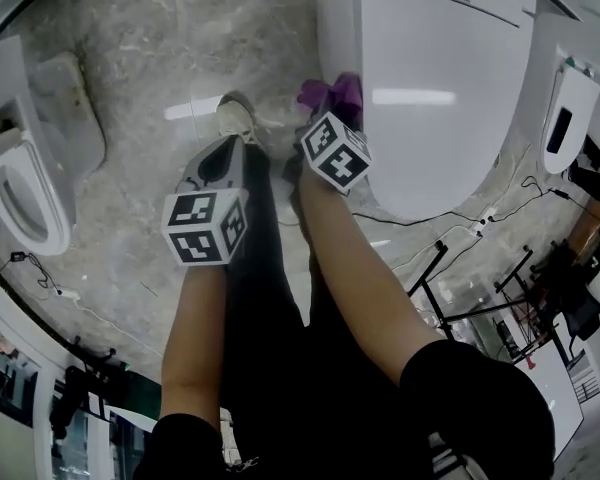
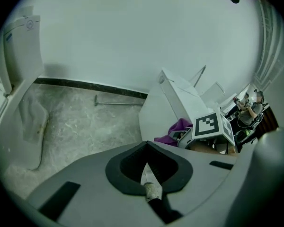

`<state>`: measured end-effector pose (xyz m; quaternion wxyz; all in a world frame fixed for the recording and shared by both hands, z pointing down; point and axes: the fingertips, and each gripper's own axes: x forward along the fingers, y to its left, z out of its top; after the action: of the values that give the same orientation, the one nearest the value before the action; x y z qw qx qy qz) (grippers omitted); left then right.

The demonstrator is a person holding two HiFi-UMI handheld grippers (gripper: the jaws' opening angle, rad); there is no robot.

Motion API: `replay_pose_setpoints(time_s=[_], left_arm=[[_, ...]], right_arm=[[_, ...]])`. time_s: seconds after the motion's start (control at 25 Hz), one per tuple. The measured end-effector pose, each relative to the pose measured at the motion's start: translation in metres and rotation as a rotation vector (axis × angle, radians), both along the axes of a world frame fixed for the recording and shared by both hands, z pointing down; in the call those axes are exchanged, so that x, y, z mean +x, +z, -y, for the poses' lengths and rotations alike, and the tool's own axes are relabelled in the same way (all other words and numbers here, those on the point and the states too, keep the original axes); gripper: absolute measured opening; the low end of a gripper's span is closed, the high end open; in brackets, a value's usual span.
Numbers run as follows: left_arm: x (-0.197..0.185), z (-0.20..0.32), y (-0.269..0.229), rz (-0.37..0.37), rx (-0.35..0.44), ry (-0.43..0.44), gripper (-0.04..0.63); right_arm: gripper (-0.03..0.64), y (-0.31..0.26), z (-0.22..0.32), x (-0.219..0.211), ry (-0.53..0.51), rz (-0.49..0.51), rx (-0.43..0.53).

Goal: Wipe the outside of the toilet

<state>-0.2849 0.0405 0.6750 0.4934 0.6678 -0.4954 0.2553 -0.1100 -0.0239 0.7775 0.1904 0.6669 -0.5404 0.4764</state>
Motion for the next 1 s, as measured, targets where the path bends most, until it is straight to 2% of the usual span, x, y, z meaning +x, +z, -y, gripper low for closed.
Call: replay_pose_setpoints(time_s=[0.28, 0.44, 0.64, 0.88, 1.0], left_arm=[[-0.041, 0.064, 0.01, -0.038, -0.007, 0.084, 0.006], [-0.042, 0.11, 0.013, -0.048, 0.036, 0.162, 0.006], [-0.043, 0.148, 0.011, -0.032, 0.08, 0.27, 0.006], [-0.049, 0.172, 0.019, -0.024, 0.072, 0.273, 0.006], [-0.051, 0.171, 0.023, -0.033, 0.042, 0.268, 0.006]], right_arm=[[0.048, 0.011, 0.046, -0.012, 0.1, -0.052, -0.049], [0.048, 0.015, 0.078, -0.018, 0.157, -0.047, -0.031], [0.048, 0.015, 0.113, -0.027, 0.172, -0.032, -0.018], [0.048, 0.018, 0.15, -0.034, 0.167, -0.021, -0.001], [0.048, 0.022, 0.168, -0.038, 0.163, -0.014, 0.009]])
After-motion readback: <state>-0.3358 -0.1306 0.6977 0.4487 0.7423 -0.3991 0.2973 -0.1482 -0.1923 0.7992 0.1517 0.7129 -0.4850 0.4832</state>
